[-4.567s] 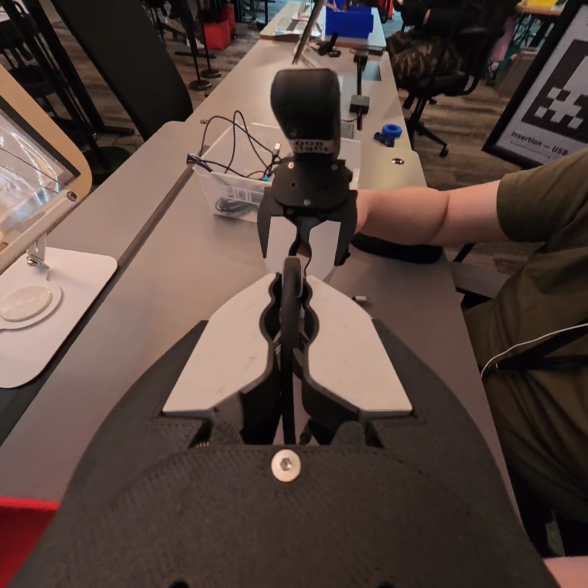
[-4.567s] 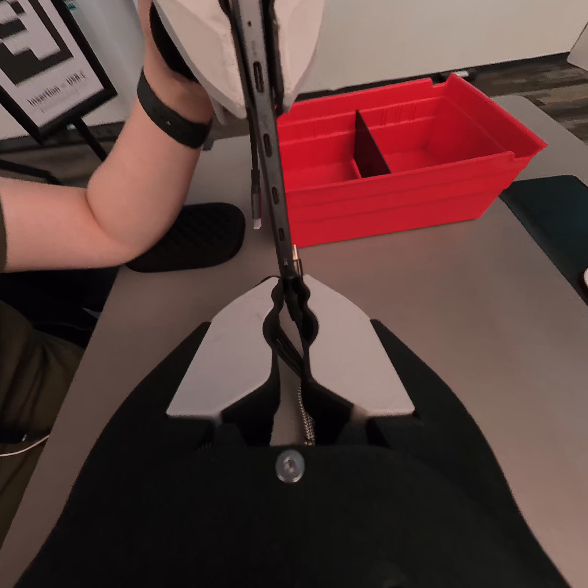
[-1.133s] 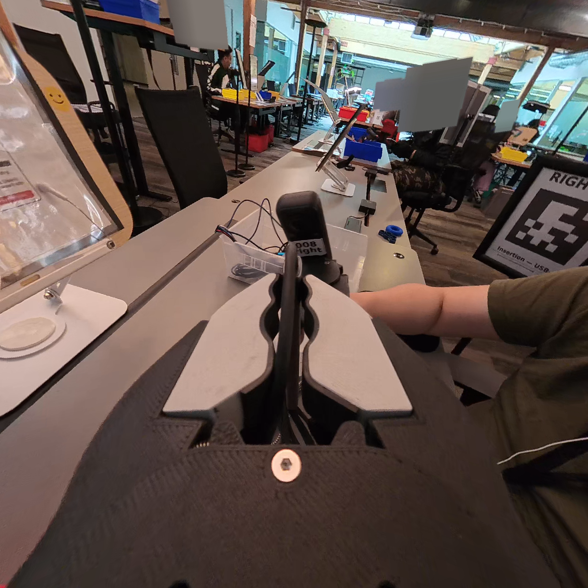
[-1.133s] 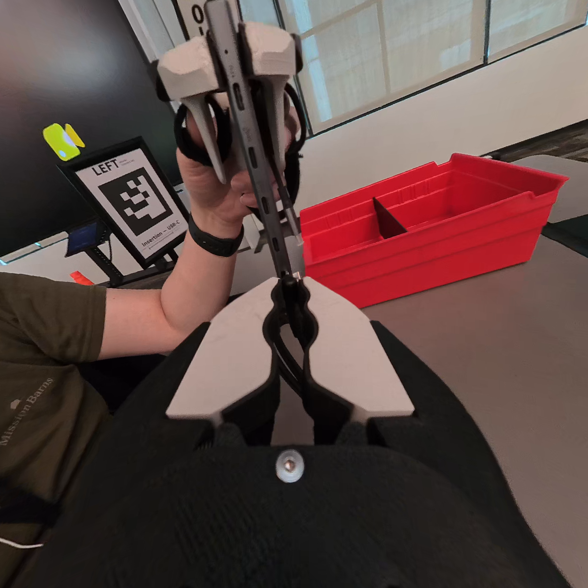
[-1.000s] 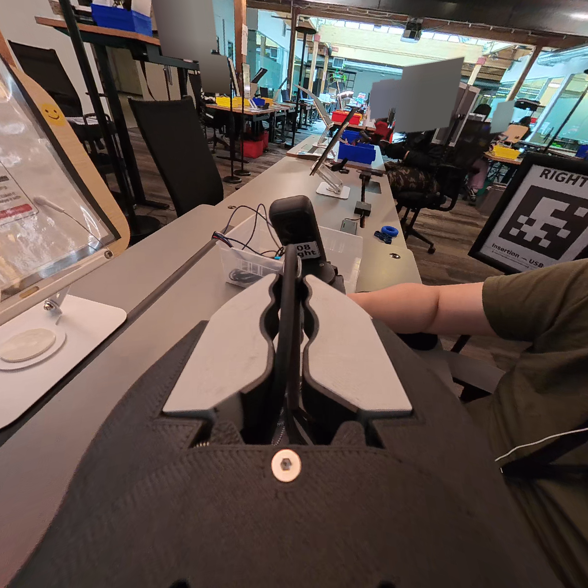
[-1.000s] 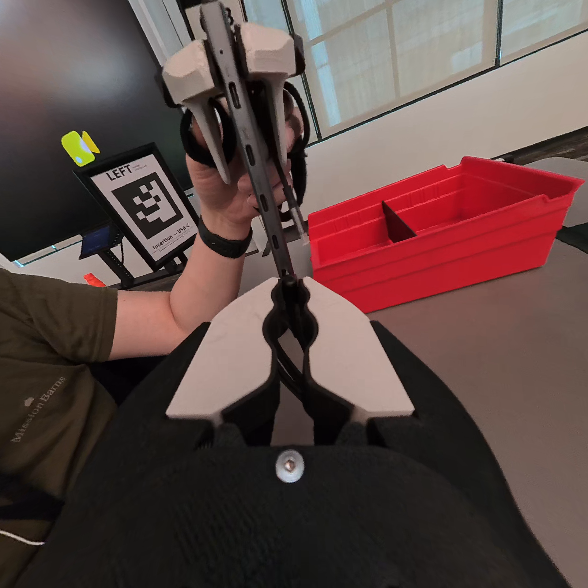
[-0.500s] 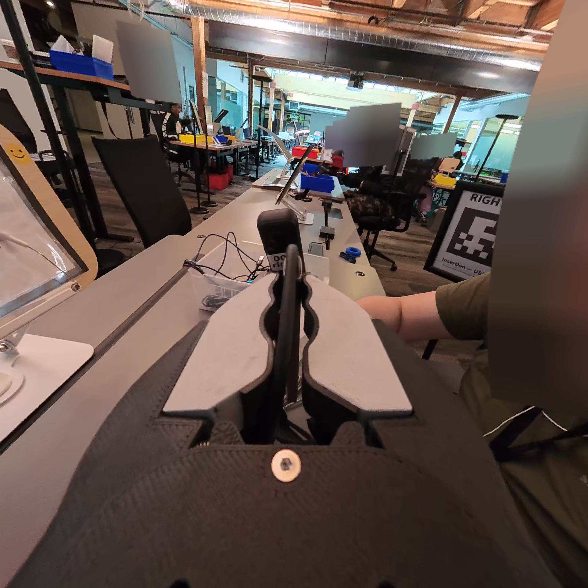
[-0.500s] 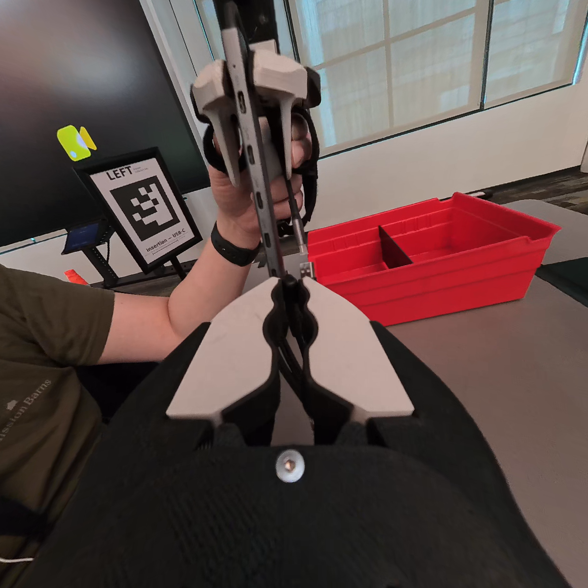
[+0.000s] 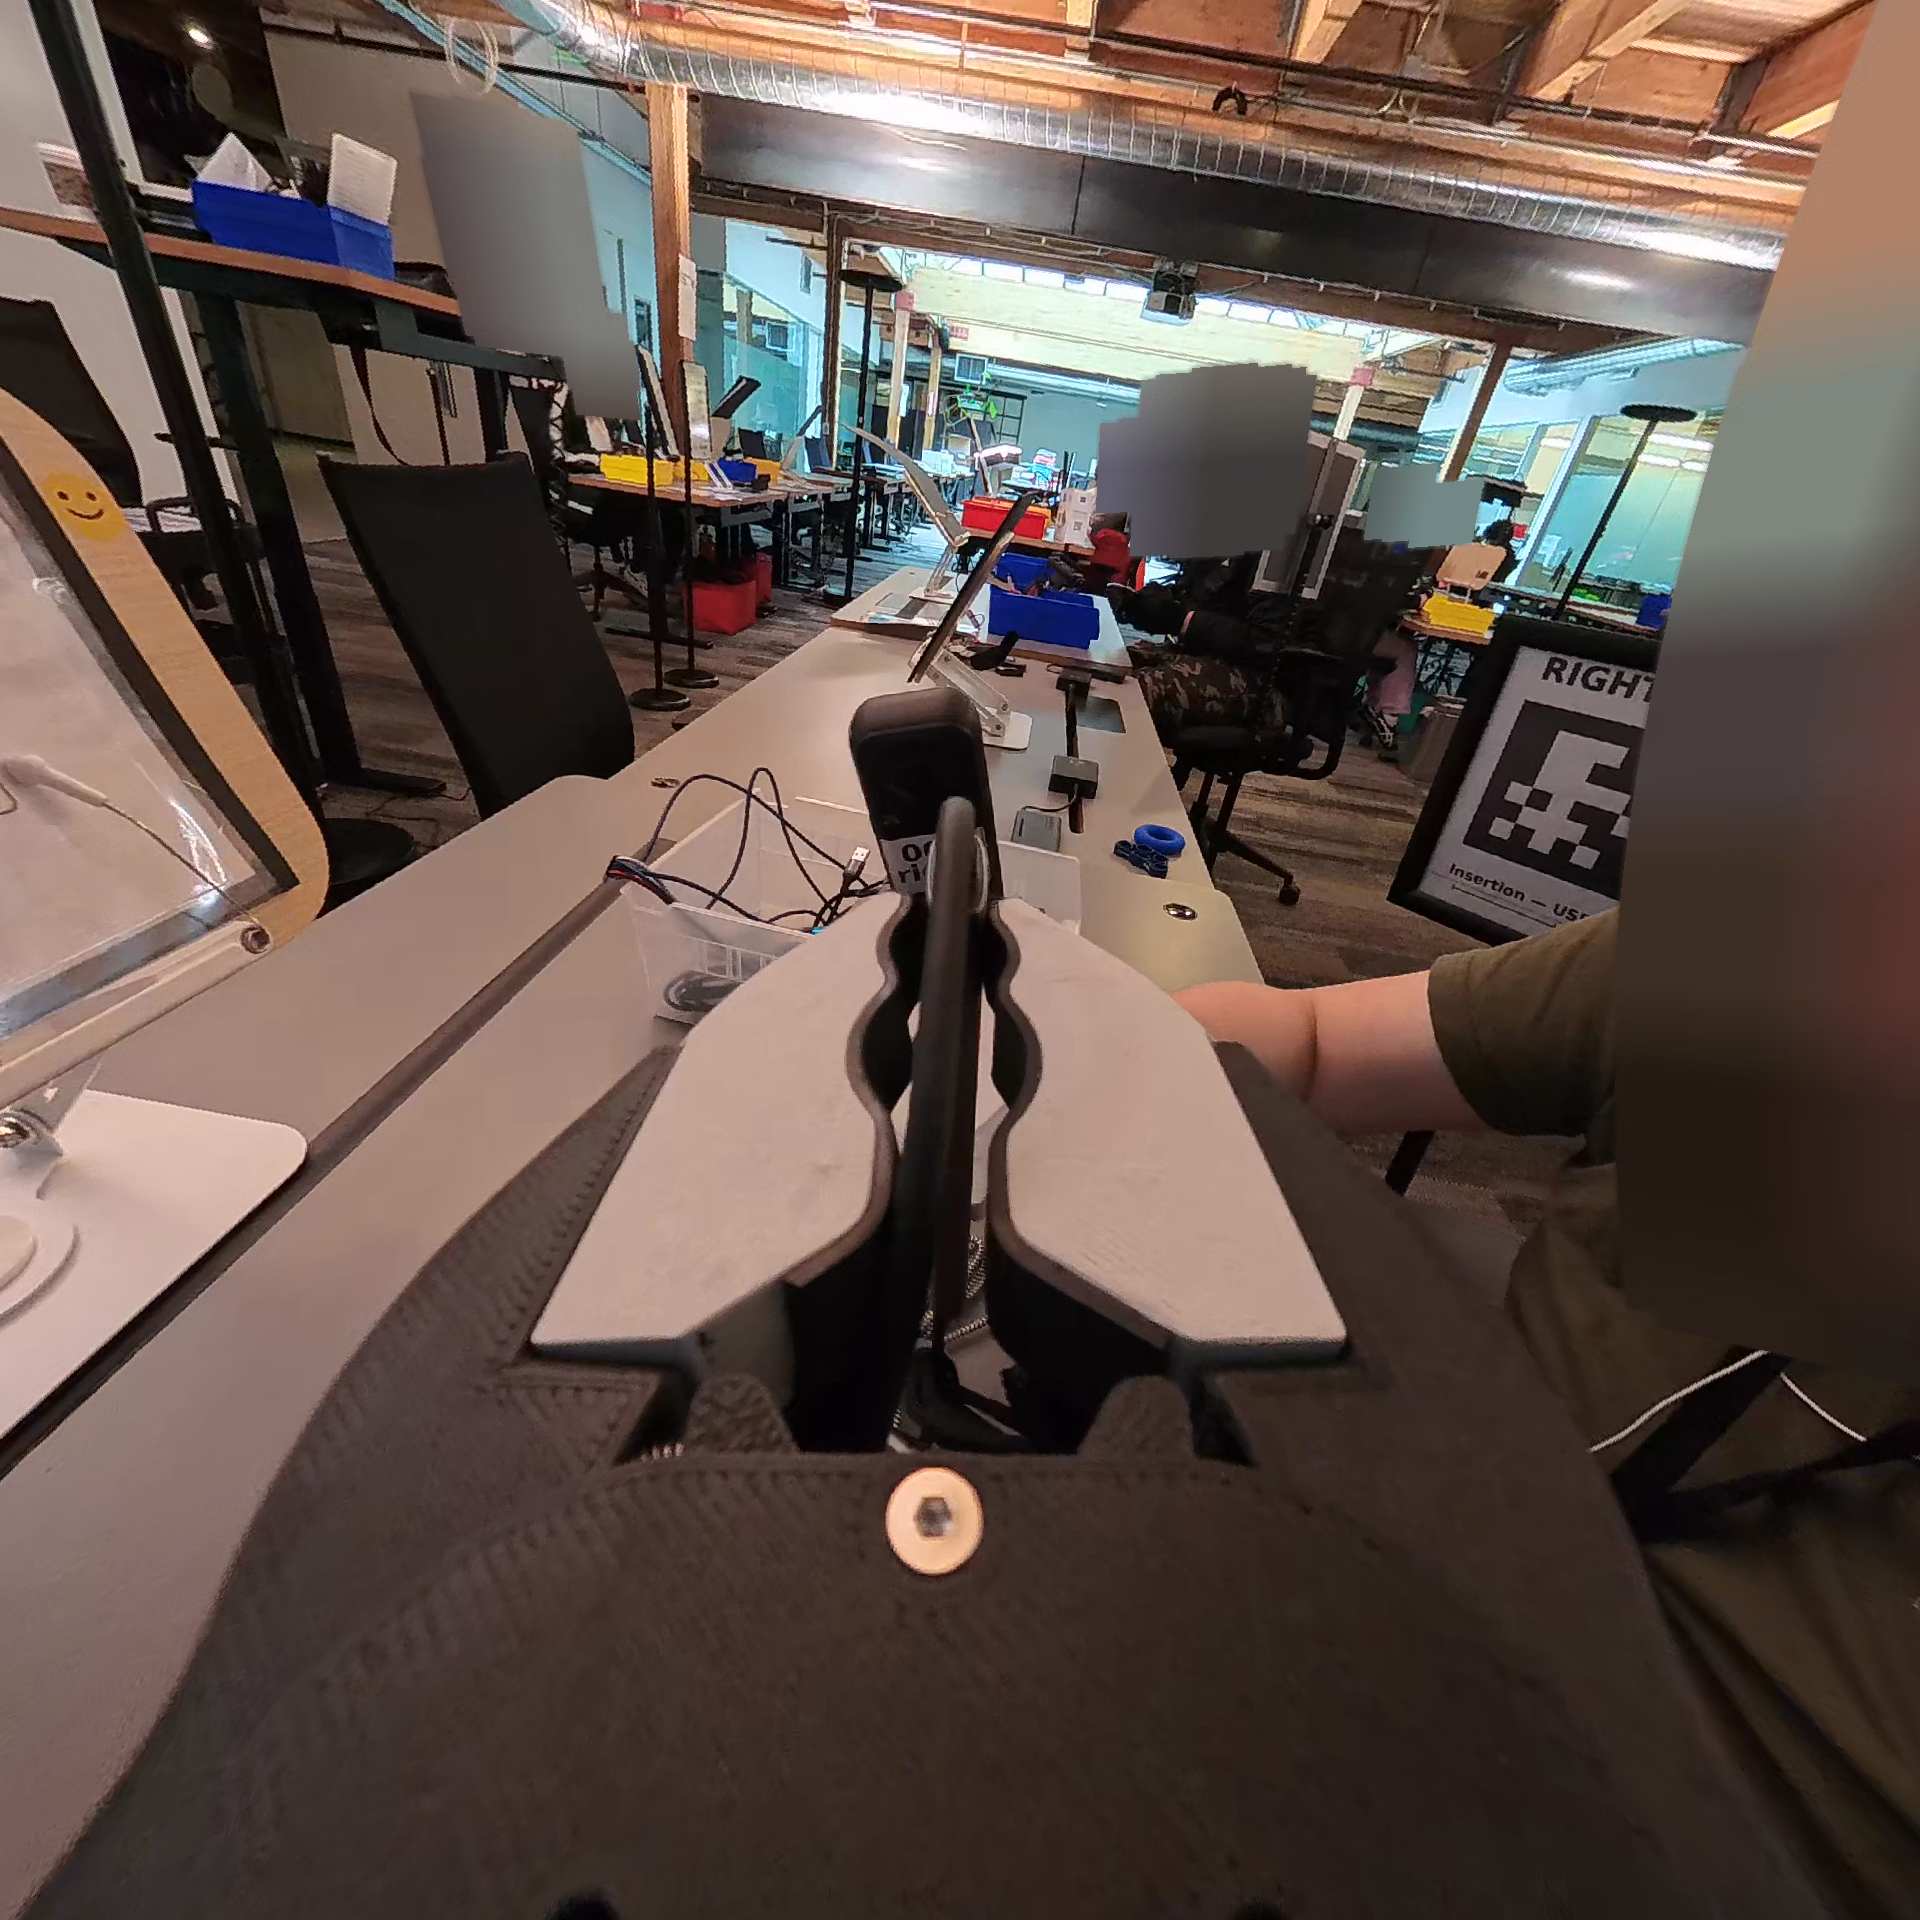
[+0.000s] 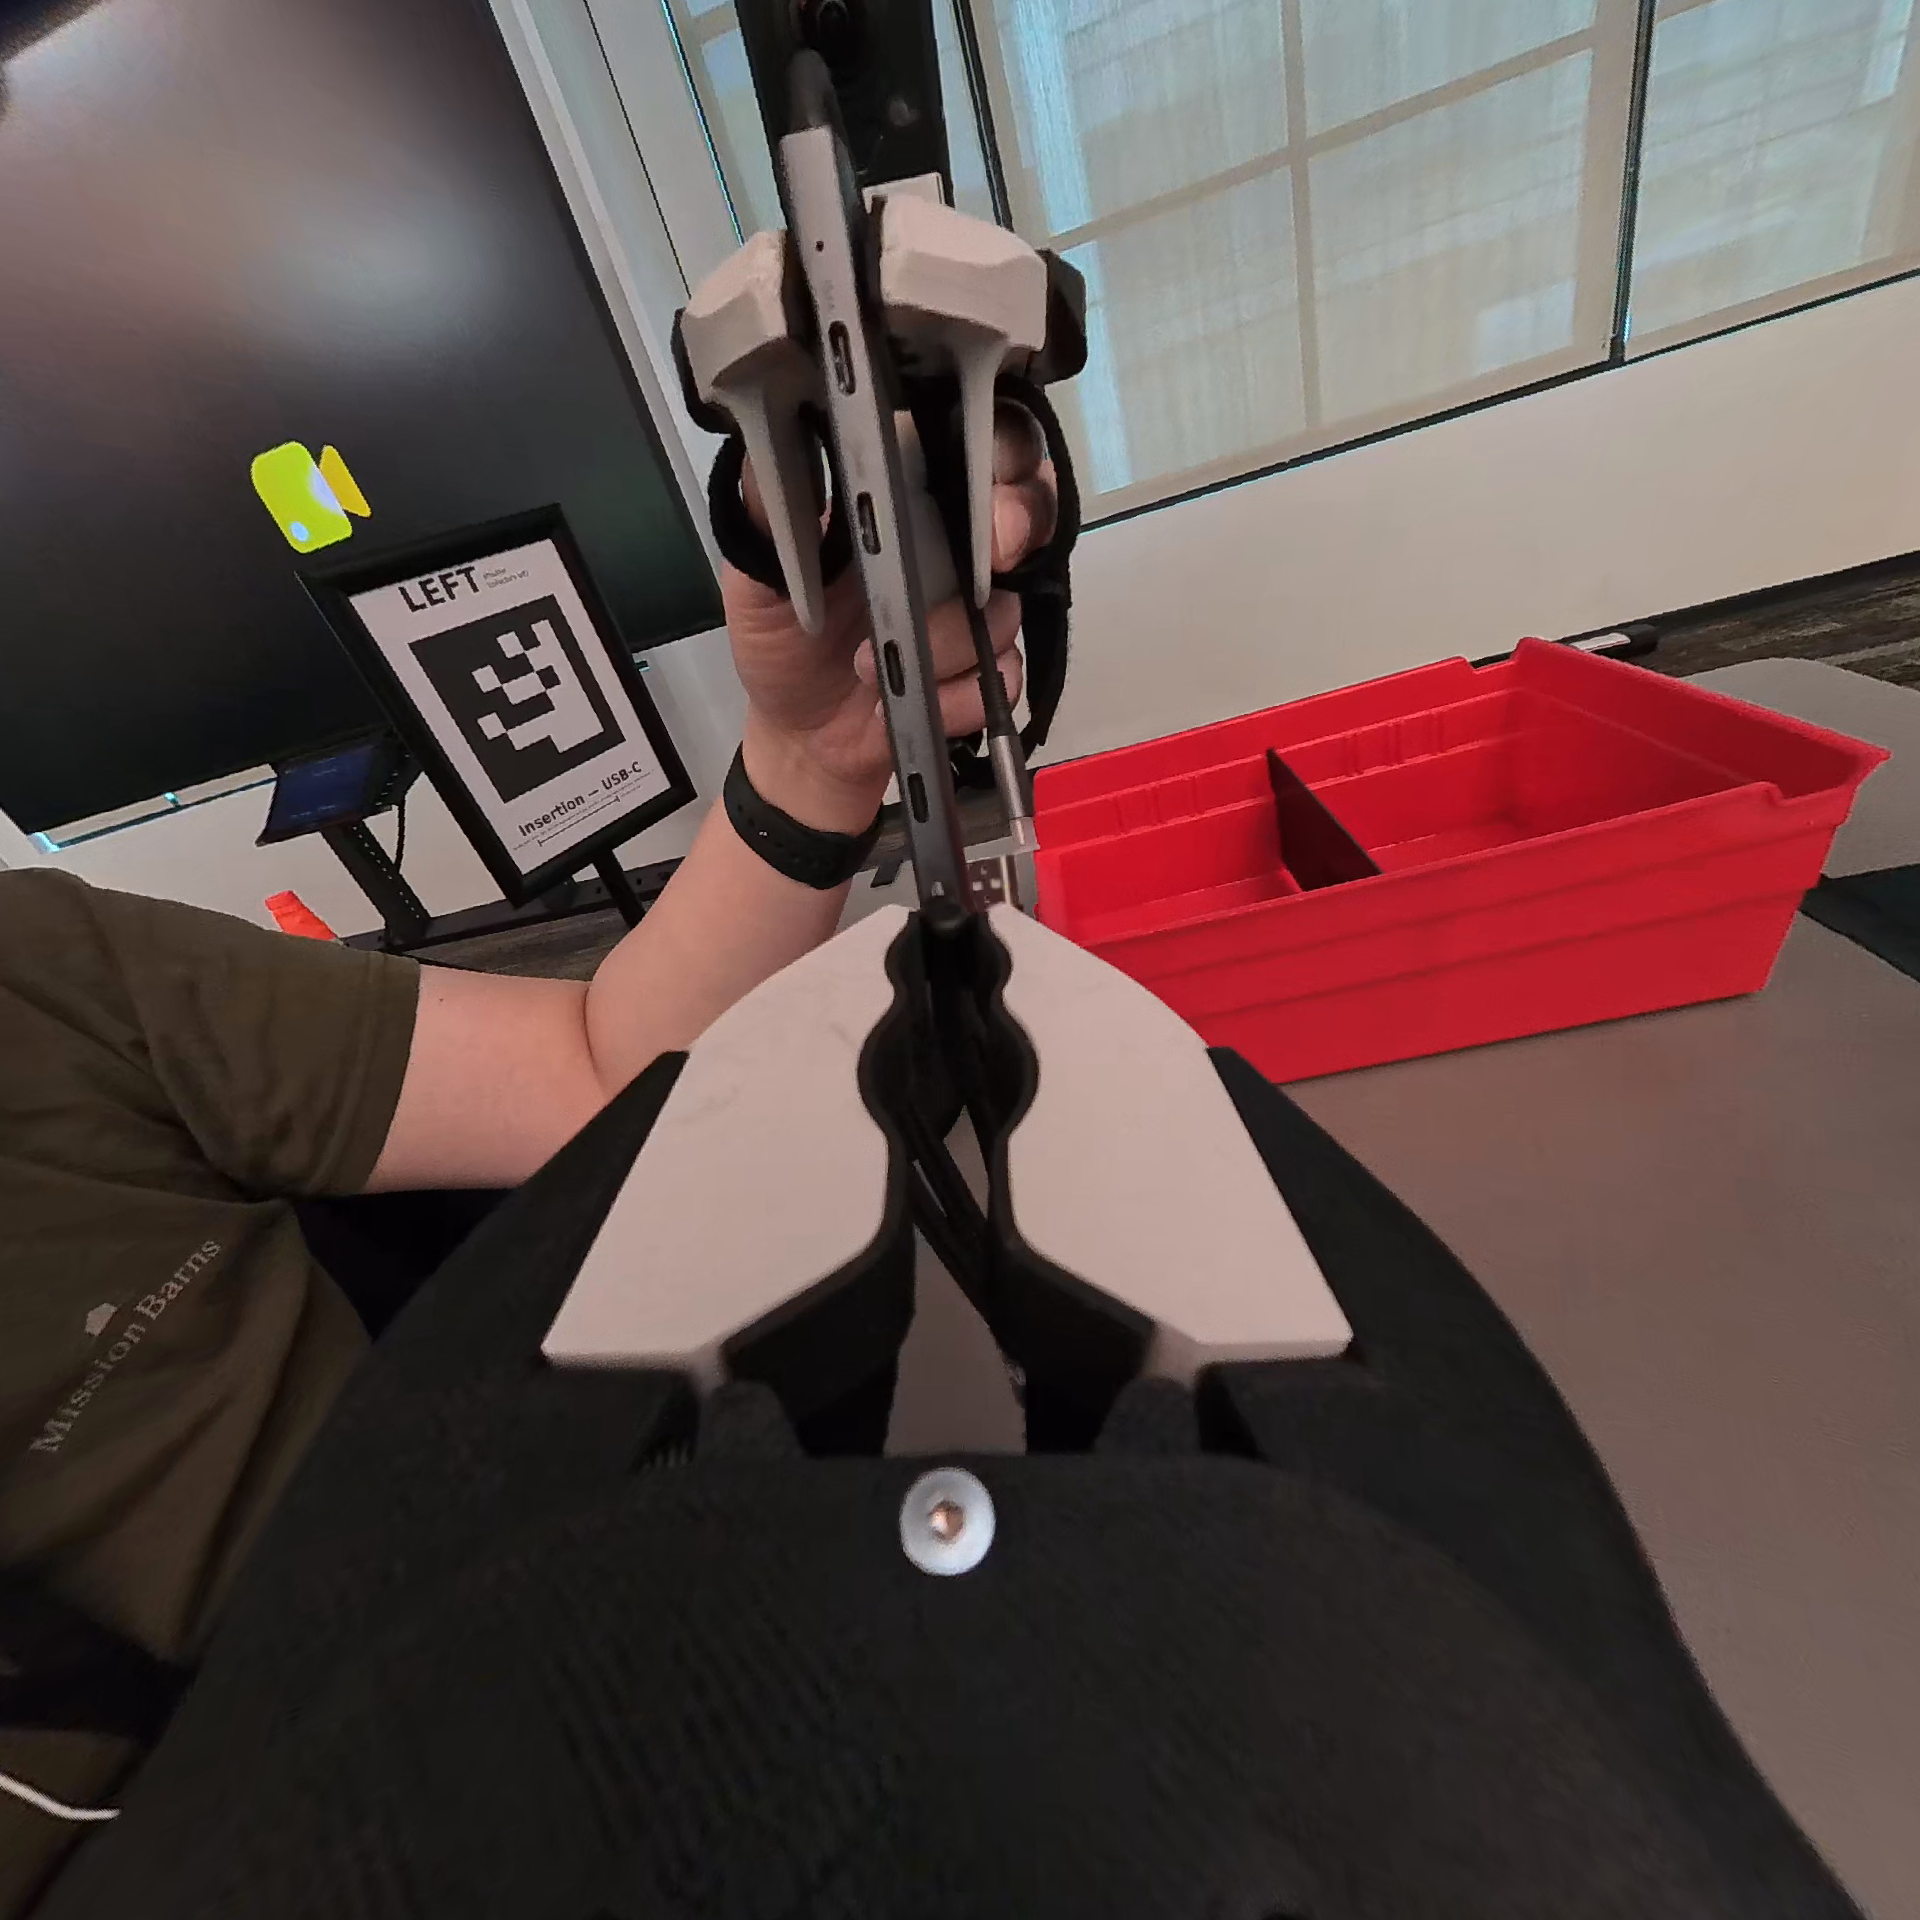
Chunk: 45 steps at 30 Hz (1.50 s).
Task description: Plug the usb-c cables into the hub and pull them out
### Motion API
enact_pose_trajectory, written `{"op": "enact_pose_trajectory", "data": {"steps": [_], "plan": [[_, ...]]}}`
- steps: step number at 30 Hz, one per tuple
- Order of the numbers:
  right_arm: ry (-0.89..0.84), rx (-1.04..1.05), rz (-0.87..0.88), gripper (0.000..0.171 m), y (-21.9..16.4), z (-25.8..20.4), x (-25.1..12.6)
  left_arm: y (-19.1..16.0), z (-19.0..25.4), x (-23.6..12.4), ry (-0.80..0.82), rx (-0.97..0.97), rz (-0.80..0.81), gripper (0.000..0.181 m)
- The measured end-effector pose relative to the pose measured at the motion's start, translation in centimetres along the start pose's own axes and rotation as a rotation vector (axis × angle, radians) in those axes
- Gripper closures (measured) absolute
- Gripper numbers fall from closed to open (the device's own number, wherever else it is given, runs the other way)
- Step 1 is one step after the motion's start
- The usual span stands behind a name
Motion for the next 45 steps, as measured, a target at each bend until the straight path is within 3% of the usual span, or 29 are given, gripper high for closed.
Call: {"op": "enact_pose_trajectory", "data": {"steps": [22, 27, 30, 34, 38, 42, 43, 44, 45], "plan": [[-0.091, -0.049, -0.078, 0.16, -0.3, 0.4, -0.2, -0.8, -0.5, 1.9, 0.097, -0.013, -0.048, 0.172], [-0.076, 0.018, -0.063, 0.152, -0.7, 1.9, -0.5, 0.0, -1.2, -0.5, 0.22, 0.069, -0.106, 0.172], [-0.163, -0.012, -0.152, 0.152, -2.5, 3.3, 0.3, 1.0, -1.1, -2.7, 0.291, 0.129, -0.136, 0.172], [-0.186, -0.121, -0.179, 0.148, -3.0, 2.7, 1.5, 1.5, -0.2, -3.6, 0.211, 0.065, -0.104, 0.172], [-0.113, -0.113, -0.021, 0.14, 0.1, 0.0, 1.1, 0.4, 0.1, -1.8, 0.101, -0.013, -0.119, 0.172], [-0.128, -0.1, -0.017, 0.125, 0.6, -0.9, 1.3, -0.3, 0.4, 0.2, 0.056, -0.058, -0.118, 0.172], [-0.129, -0.102, -0.045, 0.13, 0.2, -0.9, 1.5, -0.4, 0.5, 0.6, 0.05, -0.069, -0.115, 0.172], [-0.126, -0.119, -0.081, 0.152, -0.3, -1.0, 1.7, -0.4, 0.6, 0.9, 0.043, -0.075, -0.11, 0.172], [-0.113, -0.134, -0.1, 0.16, -0.5, -1.1, 1.7, -0.4, 0.7, 1.1, 0.035, -0.079, -0.107, 0.171]]}}
Point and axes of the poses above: each gripper's, where its closed fingertips meet, x out along the fingers, y out of its top, z = x × y across the jaws, the point moved 4 cm from there along -x, back along the fingers, and after that the axes turned 12 degrees about x, right-handed, at the moved point
